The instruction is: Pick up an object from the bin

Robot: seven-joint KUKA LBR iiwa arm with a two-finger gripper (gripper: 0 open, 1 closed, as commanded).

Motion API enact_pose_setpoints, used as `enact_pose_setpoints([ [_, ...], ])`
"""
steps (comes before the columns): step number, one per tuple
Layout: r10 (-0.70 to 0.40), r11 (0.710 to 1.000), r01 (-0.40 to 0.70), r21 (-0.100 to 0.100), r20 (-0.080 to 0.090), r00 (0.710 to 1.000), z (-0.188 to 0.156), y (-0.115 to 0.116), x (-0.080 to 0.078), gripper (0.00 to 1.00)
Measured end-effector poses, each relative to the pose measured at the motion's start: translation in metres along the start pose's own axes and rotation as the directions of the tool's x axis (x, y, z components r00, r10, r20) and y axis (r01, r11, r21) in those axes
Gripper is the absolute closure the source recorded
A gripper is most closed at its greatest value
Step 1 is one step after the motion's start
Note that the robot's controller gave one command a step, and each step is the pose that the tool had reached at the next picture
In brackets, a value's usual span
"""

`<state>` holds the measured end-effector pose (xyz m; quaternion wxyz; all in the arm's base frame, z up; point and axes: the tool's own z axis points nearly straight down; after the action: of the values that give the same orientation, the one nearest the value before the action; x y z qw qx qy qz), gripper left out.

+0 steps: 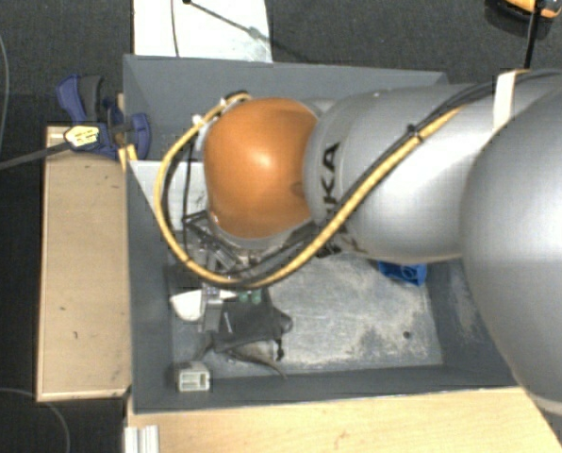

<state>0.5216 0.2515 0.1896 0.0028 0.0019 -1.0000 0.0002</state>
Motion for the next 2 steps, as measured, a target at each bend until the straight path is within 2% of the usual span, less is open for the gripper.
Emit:
enact_pose_setpoints([
  [1, 0.006, 1.0, -0.006, -0.002, 0.008, 1.0, -0.005, -0.001, -0.002, 0.0],
  [2, -0.004, 1.0, 0.004, -0.003, 0.007, 1.0, 0.036, -0.033, 0.015, 0.0],
])
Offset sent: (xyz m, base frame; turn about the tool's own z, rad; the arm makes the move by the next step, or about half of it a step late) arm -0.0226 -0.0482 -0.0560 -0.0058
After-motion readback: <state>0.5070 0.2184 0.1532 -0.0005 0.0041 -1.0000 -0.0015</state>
